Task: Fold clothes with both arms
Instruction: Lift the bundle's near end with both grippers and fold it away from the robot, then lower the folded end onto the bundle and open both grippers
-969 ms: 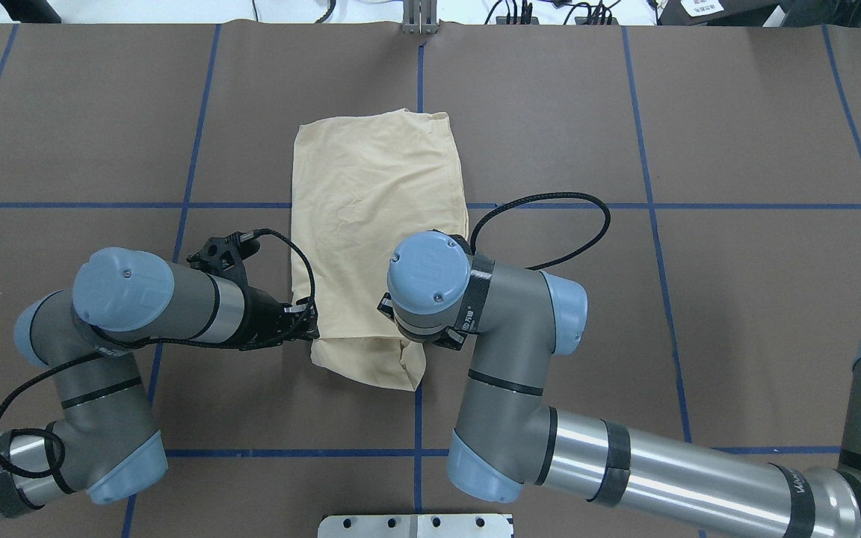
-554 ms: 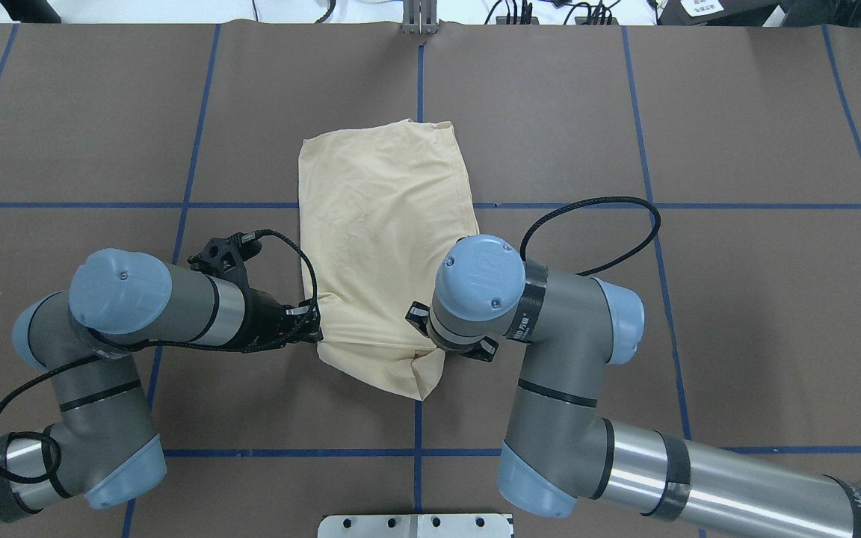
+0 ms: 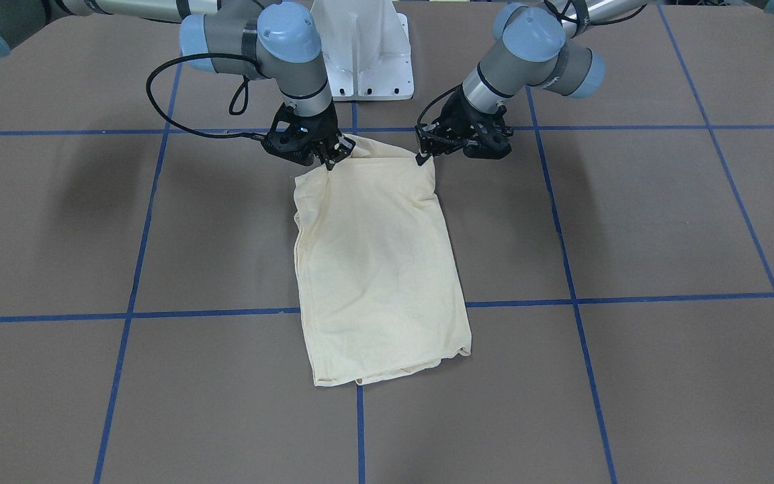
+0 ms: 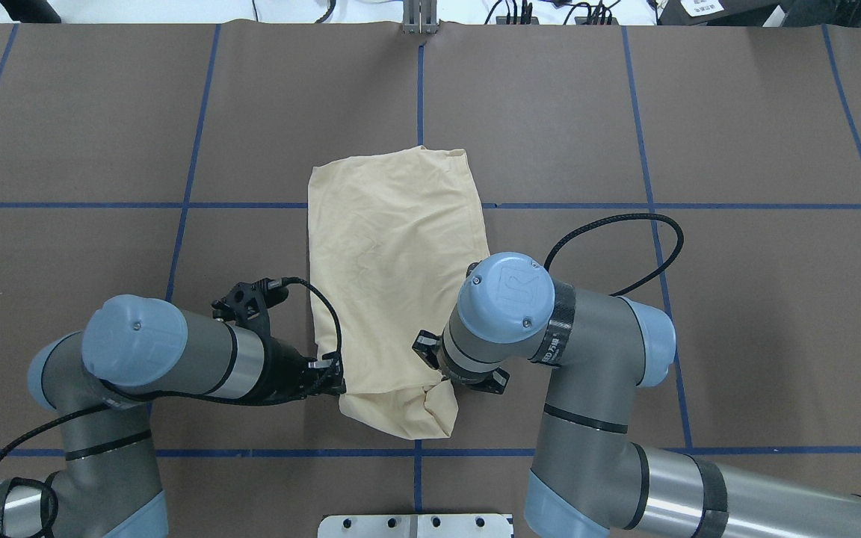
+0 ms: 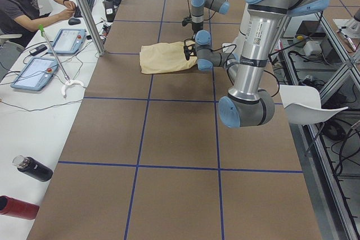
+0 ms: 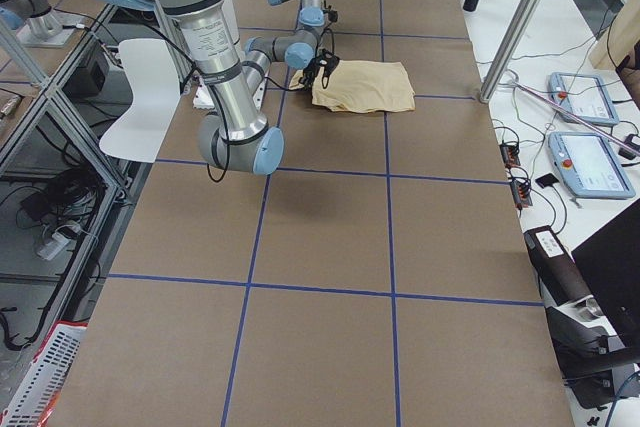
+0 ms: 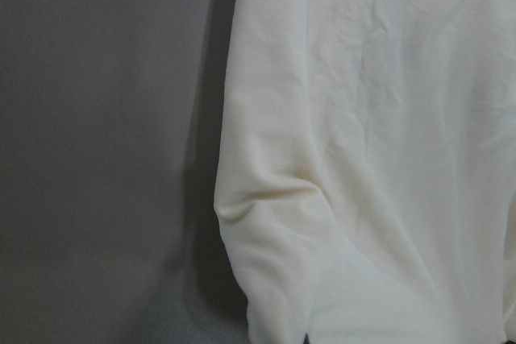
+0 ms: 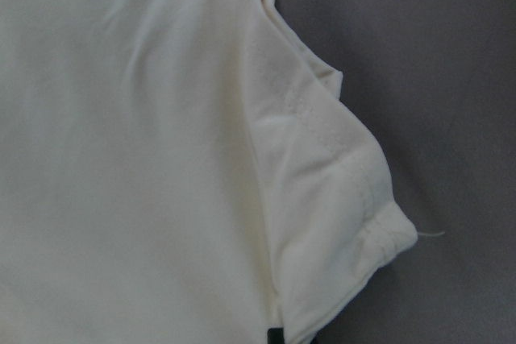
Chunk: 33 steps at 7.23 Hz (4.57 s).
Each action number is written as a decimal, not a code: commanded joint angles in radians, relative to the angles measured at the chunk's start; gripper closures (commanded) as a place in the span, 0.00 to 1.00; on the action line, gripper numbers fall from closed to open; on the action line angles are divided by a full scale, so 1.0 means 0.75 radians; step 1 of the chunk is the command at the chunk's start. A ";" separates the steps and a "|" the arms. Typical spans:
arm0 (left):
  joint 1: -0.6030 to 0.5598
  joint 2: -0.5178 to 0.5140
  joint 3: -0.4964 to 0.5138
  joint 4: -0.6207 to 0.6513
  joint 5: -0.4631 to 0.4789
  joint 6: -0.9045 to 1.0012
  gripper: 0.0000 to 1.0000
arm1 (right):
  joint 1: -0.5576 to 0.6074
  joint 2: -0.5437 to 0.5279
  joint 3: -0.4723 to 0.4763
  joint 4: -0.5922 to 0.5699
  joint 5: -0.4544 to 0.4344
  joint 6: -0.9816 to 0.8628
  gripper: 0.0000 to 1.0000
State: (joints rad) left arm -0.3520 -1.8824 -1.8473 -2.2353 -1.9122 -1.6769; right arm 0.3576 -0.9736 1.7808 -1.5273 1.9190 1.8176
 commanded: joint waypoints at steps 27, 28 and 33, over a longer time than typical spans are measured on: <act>-0.484 -0.294 0.477 -0.055 -0.126 0.285 0.85 | 0.384 0.507 -0.871 0.486 -0.076 -0.188 0.81; -0.484 -0.292 0.475 -0.053 -0.126 0.287 0.47 | 0.382 0.498 -0.873 0.486 -0.080 -0.188 0.03; -0.614 -0.278 0.457 -0.034 -0.193 0.293 0.01 | 0.435 0.482 -0.869 0.482 -0.090 -0.318 0.00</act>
State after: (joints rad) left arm -0.7732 -2.0935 -1.5036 -2.2634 -2.0274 -1.4587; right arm 0.6748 -0.6132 1.1254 -1.1644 1.8475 1.6158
